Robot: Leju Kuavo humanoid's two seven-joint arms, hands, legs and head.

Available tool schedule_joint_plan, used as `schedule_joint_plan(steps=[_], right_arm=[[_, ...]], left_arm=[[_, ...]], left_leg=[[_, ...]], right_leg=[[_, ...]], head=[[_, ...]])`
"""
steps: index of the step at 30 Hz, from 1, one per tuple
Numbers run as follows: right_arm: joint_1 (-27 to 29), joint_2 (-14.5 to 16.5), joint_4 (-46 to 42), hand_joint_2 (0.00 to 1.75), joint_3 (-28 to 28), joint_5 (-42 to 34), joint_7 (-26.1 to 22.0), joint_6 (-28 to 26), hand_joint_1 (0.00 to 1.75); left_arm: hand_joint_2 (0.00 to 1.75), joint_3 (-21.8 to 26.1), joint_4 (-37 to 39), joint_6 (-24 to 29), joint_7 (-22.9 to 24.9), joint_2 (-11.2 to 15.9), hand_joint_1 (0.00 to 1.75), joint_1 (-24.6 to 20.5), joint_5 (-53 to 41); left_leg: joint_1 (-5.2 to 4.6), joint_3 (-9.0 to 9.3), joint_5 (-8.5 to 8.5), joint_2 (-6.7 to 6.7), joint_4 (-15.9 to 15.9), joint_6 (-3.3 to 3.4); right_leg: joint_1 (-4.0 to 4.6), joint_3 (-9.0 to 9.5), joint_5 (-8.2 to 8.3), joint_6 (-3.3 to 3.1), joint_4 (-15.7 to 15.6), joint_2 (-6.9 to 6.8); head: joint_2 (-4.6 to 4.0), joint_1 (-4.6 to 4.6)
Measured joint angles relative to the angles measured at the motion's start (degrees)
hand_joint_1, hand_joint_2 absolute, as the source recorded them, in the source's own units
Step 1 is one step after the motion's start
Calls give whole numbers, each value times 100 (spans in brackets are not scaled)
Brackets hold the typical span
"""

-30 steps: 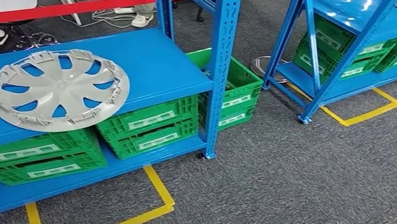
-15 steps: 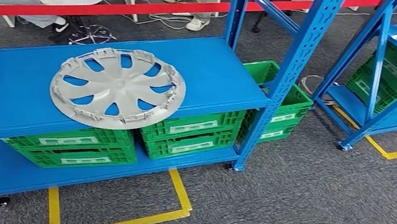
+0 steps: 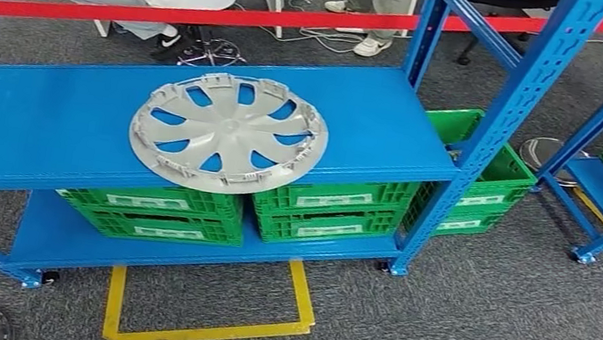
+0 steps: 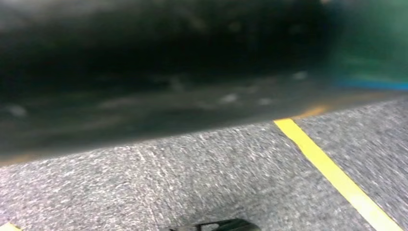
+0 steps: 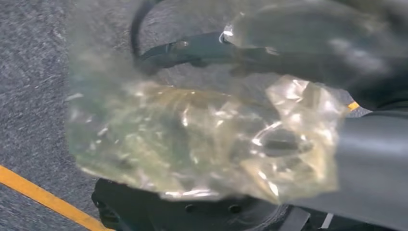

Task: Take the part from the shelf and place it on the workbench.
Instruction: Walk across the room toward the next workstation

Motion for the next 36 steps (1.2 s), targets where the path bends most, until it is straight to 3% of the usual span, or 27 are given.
schedule_joint_plan(steps=[2, 3, 4, 6, 8, 10, 12, 13, 14, 15, 17, 19, 21, 23, 25, 27, 28, 29, 31, 33, 34, 35, 36], right_arm=[[-18, 1, 7, 0, -26, 45, -19, 14, 0], [-28, 1, 11, 0, -44, 66, -26, 22, 0], [-42, 1, 16, 0, -60, 86, -31, 28, 0], [-81, 1, 24, 0, -87, 135, -44, 45, 0], [-107, -2, 28, 0, -122, 181, -68, 63, 0], [-106, -5, 38, 0, -179, 226, -89, 76, 0], [-99, -7, 50, 0, -232, 259, -98, 83, 0], [-97, -8, 55, 0, -250, 264, -101, 84, 0], [-97, -8, 58, 0, -261, 267, -104, 84, 0], [-98, -8, 60, 0, -268, 269, -107, 84, 0], [-101, -8, 68, 0, -282, 272, -110, 84, 0], [-108, -8, 78, 0, -305, 277, -113, 85, 0], [-124, -5, 85, 0, -319, 304, -118, 87, 0], [-142, -3, 89, 0, -339, 359, -141, 90, 0], [-150, -2, 99, 0, -389, 440, -176, 85, 0], [-162, -1, 115, 0, -448, 527, -209, 57, 0], [-173, -1, 122, 0, -476, 558, -222, 37, 0], [-190, -1, 127, 0, -502, 582, -230, 11, 0], [-233, 0, 160, 0, -552, 599, -241, -98, 0], [-281, 1, 235, 0, -589, 594, -259, -261, 0], [-298, 1, 275, 0, -600, 581, -258, -331, 0], [-307, 0, 307, 44, -606, 559, -242, -377, 0], [-313, -1, 331, 87, -610, 530, -209, -410, 0]], left_arm=[[0, 6, 0, 0, -1, 5, 0, -18, -4], [0, 9, 0, 0, -3, 6, 0, -28, -6], [0, 13, 0, 0, -4, 7, 0, -31, -8], [0, 21, 0, 1, -7, 5, 0, -10, -15], [0, 25, 0, 3, -9, 4, 0, 3, -23], [0, 27, 0, 5, -10, 5, 0, -10, -28], [0, 29, 0, 5, -9, 3, 0, -14, -29], [0, 29, 0, 4, -10, 2, 0, -8, -29], [0, 29, 0, 3, -10, -1, 0, -4, -29], [0, 29, 0, 2, -10, -3, 0, -2, -29], [0, 29, 0, 2, -10, -5, 0, -12, -29], [0, 30, 0, 2, -10, -3, 0, -19, -30], [0, 37, 0, 4, -10, 4, 0, -4, -30], [0, 56, 0, 8, -10, 9, 0, 4, -30], [0, 78, 0, 9, -11, 5, 0, -17, -30], [0, 90, 0, 14, -11, -1, 0, -21, -33], [0, 93, 0, 20, -10, -3, 0, -10, -35], [0, 98, 0, 26, -10, -3, 0, 3, -36], [0, 112, 0, 39, -9, 1, 0, 19, -36], [87, 126, 0, 50, -8, 8, 0, 9, -34], [131, 131, 1, 57, -7, 5, 0, 1, -33], [175, 134, 1, 67, -6, 1, 0, -1, -33], [175, 138, 2, 80, -4, -4, 0, 2, -33]], left_leg=[[-50, 356, 250, 238, -696, 66], [-77, 442, 271, 319, -877, 102], [-101, 463, 241, 337, -935, 132], [-92, 477, 256, 222, -988, 197], [-55, 518, 297, 112, -1052, 263], [-38, 533, 314, -6, -1075, 305], [-41, 536, 307, -145, -1073, 322], [-42, 545, 300, -214, -1071, 322], [-39, 559, 292, -290, -1068, 315], [-34, 576, 279, -366, -1062, 300], [-33, 587, 244, -511, -1028, 244], [-29, 552, 231, -624, -1006, 176], [-10, 522, 243, -718, -1010, 110], [-12, 449, 142, -558, -855, 48], [-15, 173, -163, -250, -294, -3], [4, -180, -432, -120, 404, -37], [11, -259, -430, -101, 557, -42], [15, -227, -316, -93, 489, -38], [9, 104, 86, -72, -175, 6], [-20, 423, 285, -26, -814, 72], [-29, 495, 291, -9, -966, 75], [-34, 516, 268, -5, -1008, 70], [-32, 522, 268, -9, -1020, 60]], right_leg=[[19, 23, -47, 58, 0, -112], [30, 30, -70, 94, -4, -167], [39, 41, -87, 128, -15, -222], [38, 122, -109, 186, -49, -307], [29, 103, -241, 236, 114, -127], [18, -214, -562, 264, 772, 186], [15, -614, -763, 279, 1467, 312], [14, -712, -703, 284, 1561, 326], [9, -696, -521, 287, 1414, 339], [-1, -585, -268, 286, 1075, 383], [-37, -298, 75, 274, 341, 631], [-45, -143, 107, 229, 46, 792], [-37, -102, 110, 156, 20, 700], [-49, -85, 121, 79, -6, 564], [-44, -67, 107, 20, -22, 404], [-26, -61, 85, -3, -21, 265], [-20, -55, 75, -5, -21, 216], [-16, -44, 67, -2, -21, 184], [-12, -11, 48, 11, -21, 151], [12, -4, 20, 53, -13, 141], [26, -17, 3, 59, -10, 140], [39, -29, -10, 60, -9, 137], [39, -27, -14, 54, -17, 135]], head=[[0, 1], [0, 4], [0, 4], [0, 2], [-1, 21], [-1, 49], [0, 54], [0, 54], [0, 54], [0, 54], [0, 59], [0, 61], [0, 58], [0, 18], [0, -31], [0, -42], [0, -43], [0, -44], [0, -45], [0, -44], [0, -39], [0, -35], [0, -31]])
